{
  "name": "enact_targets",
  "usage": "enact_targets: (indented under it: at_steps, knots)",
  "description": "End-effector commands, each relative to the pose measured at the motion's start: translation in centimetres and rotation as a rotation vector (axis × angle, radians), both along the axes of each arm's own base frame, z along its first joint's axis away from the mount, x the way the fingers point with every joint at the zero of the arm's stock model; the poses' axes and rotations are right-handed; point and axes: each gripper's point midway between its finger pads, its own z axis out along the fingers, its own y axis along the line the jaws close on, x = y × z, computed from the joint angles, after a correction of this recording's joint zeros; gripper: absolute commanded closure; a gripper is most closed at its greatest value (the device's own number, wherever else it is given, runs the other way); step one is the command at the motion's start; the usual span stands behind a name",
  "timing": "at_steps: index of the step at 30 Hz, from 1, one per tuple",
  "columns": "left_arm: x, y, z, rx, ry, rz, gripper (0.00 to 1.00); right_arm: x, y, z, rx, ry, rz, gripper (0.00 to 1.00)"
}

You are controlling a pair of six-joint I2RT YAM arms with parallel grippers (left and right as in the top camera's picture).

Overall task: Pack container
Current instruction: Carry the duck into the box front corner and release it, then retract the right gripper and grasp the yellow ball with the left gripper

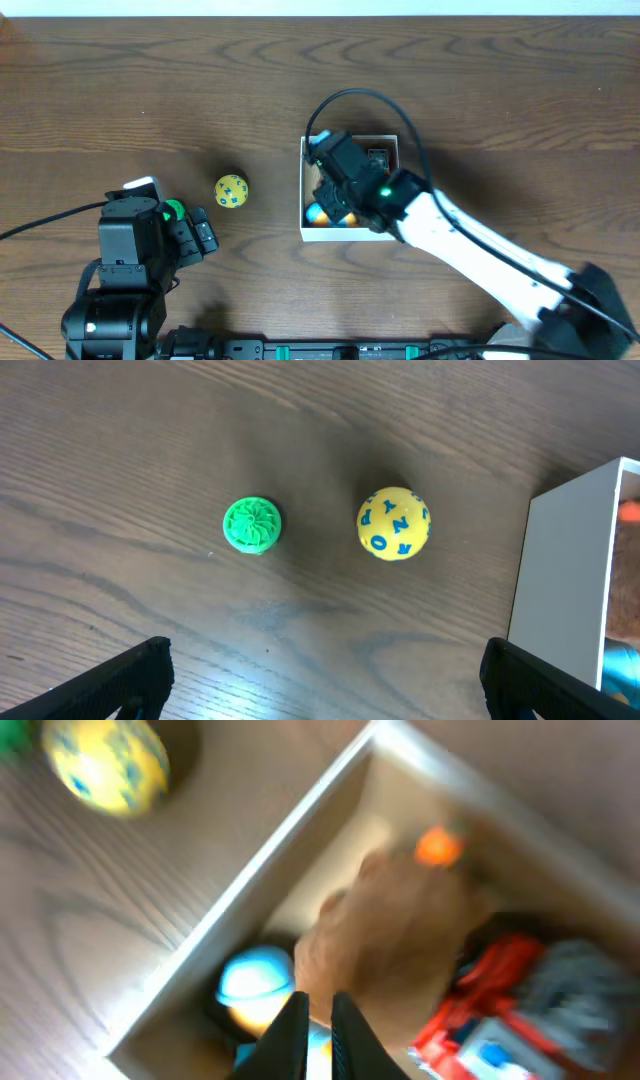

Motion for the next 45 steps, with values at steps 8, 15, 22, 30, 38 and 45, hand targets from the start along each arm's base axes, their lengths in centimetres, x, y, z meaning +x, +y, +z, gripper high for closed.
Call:
enact_targets:
  at_steps: [8,15,22,30,38,45]
  knots:
    - [0.7,-2.5,0.6,-0.093,-0.01,-0.117,0.02,3.9,-17.1,7.1,0.118,0.002,-0.712,0.14]
    - [4.7,-2.6,-2.0,-0.105,0.215,-0.108,0.02,3.5,-26.3,4.6,0.114,0.167,-0.926,0.01]
    - [9.2,-2.9,-8.6,-0.114,0.44,-0.102,0.02,2.7,-30.2,2.7,0.043,0.235,-0.979,0.01]
    - [11.0,-4.1,-15.0,-0.106,0.577,-0.13,0.02,2.8,-30.2,0.8,0.001,0.294,-0.956,0.01]
    - [11.1,-4.6,-17.5,-0.101,0.633,-0.145,0.01,2.4,-30.2,-0.6,-0.025,0.353,-0.956,0.01]
    - [11.1,-4.7,-17.6,-0.101,0.631,-0.145,0.24,2.4,-30.2,-0.7,-0.027,0.357,-0.957,0.01]
